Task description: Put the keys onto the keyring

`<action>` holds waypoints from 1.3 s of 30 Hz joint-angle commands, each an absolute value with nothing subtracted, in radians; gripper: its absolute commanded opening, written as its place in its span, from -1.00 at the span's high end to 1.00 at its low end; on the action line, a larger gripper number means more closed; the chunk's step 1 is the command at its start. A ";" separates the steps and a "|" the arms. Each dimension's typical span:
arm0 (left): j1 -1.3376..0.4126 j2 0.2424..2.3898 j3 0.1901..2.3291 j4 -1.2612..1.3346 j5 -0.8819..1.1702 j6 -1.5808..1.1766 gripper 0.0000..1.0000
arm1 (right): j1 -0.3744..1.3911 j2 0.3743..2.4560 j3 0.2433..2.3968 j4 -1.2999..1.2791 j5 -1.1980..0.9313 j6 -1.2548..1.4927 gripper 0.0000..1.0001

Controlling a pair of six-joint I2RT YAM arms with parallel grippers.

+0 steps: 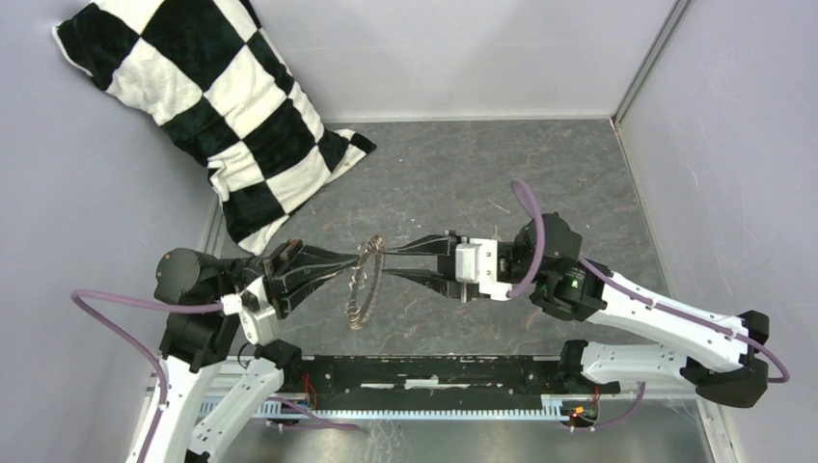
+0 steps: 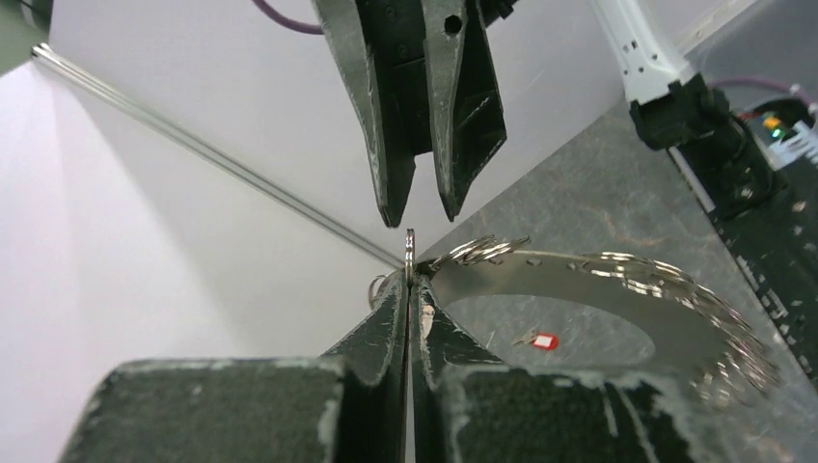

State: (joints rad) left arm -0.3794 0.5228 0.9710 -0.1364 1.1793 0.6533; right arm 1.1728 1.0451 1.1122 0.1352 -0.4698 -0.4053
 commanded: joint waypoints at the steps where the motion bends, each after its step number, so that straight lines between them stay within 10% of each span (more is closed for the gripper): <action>1: -0.383 0.553 1.006 0.050 1.156 0.385 0.96 | 1.175 1.011 1.086 0.299 -0.492 -0.357 0.31; 39: -0.384 0.583 0.997 0.132 1.174 0.205 0.96 | 1.158 1.169 1.199 0.406 -0.611 -0.241 0.40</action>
